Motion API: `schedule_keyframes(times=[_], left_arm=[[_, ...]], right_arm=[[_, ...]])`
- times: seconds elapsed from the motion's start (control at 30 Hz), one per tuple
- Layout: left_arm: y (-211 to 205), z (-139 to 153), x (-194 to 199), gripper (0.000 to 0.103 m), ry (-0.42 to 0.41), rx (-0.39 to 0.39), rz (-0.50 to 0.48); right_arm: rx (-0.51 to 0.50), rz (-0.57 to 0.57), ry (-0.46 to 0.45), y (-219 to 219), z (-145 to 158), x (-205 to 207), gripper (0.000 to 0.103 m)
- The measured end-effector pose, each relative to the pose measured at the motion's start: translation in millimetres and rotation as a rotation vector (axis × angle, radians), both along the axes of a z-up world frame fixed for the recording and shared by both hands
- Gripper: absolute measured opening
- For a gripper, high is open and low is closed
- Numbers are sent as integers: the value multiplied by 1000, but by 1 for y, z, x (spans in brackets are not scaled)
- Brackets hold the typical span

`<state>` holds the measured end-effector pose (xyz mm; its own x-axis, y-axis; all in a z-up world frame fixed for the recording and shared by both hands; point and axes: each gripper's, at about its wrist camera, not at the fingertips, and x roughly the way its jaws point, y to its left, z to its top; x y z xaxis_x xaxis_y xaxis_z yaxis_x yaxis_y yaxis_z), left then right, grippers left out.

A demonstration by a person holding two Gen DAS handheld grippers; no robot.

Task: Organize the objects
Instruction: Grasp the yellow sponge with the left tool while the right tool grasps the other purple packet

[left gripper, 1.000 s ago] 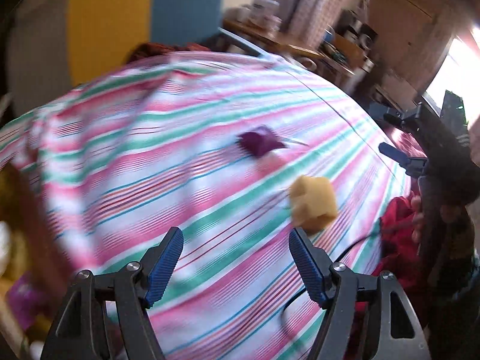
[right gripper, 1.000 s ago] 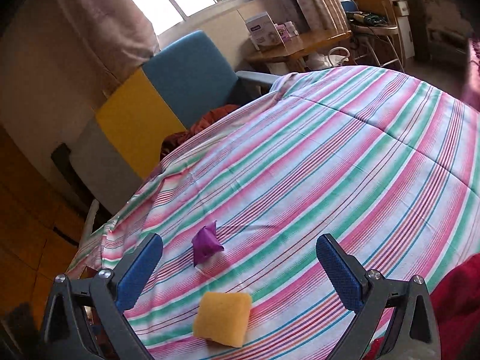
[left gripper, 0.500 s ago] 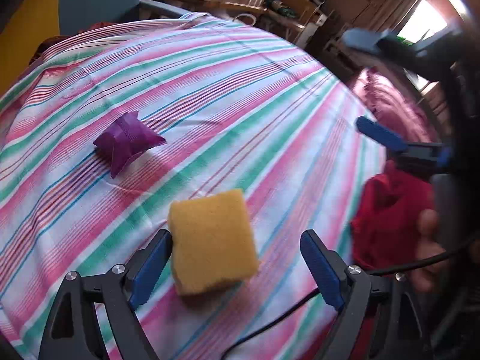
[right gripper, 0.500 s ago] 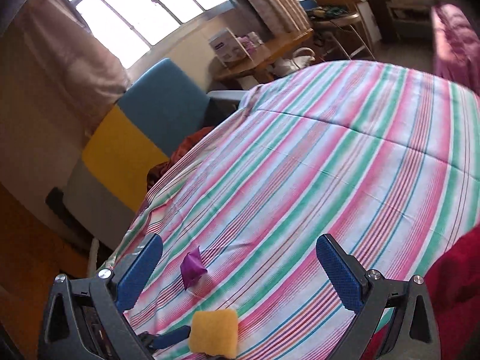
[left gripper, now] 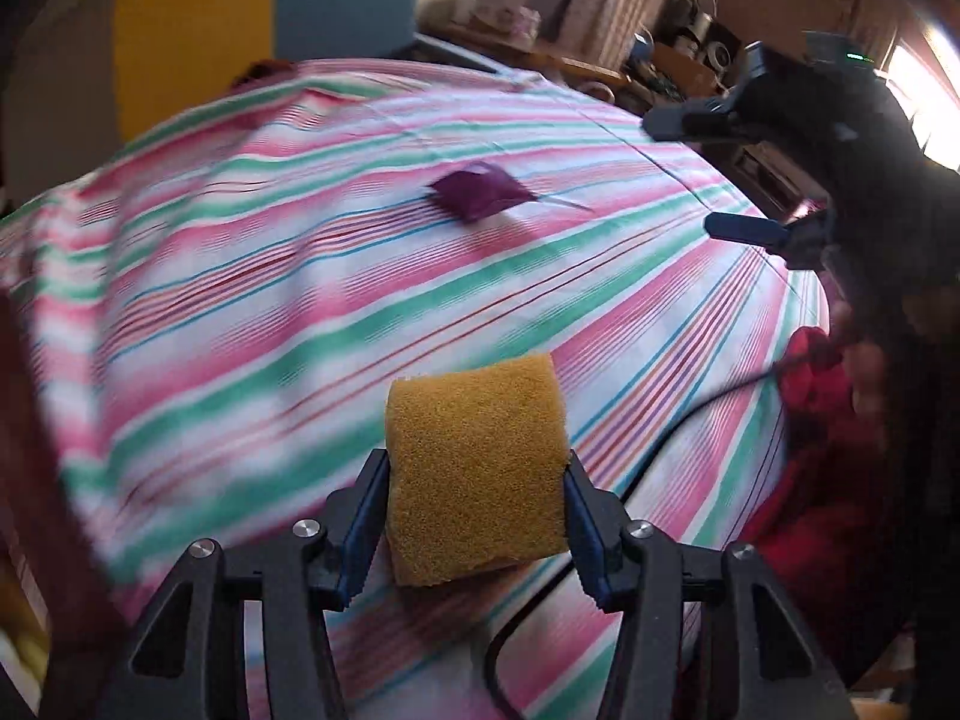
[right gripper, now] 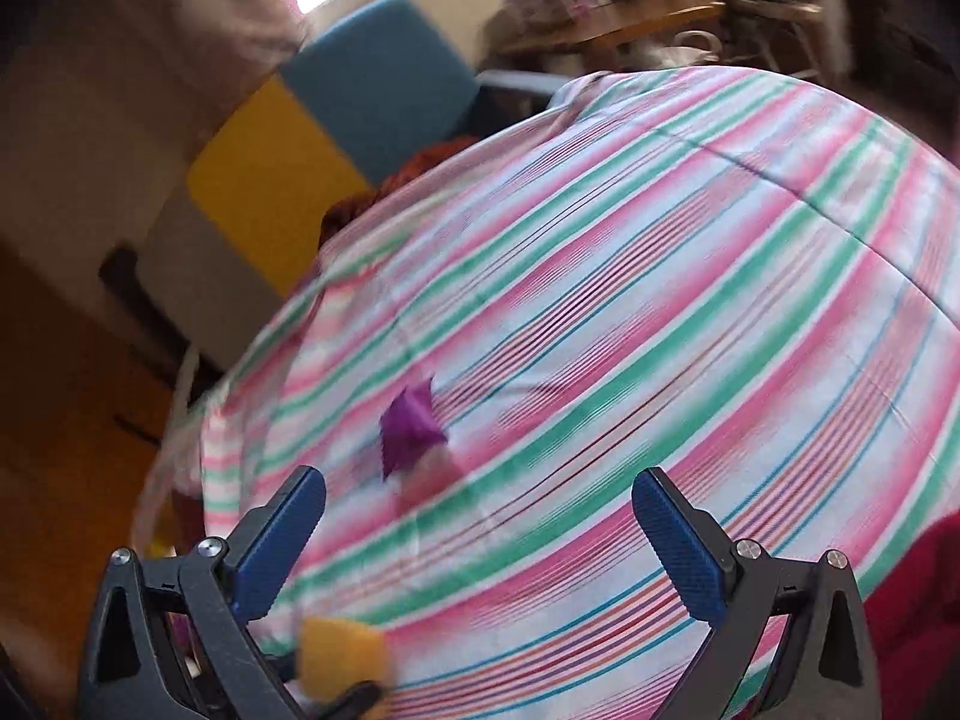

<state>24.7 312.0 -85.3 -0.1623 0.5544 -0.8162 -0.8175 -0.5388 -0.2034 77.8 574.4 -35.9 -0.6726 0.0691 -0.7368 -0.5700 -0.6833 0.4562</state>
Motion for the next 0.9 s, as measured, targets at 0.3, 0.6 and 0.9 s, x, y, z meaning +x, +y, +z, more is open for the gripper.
schedule_keyframes(times=[0.3,0.6,0.9], left_arm=[[-19,-7,-5,55,-35,54,26],[-18,-11,-5,55,-29,69,20],[-23,-10,-4,55,-34,95,21]], right_arm=[[154,255,-225,-55,-17,-49,92],[236,332,-369,-42,-28,-131,81],[242,369,-415,-41,-54,-163,35]])
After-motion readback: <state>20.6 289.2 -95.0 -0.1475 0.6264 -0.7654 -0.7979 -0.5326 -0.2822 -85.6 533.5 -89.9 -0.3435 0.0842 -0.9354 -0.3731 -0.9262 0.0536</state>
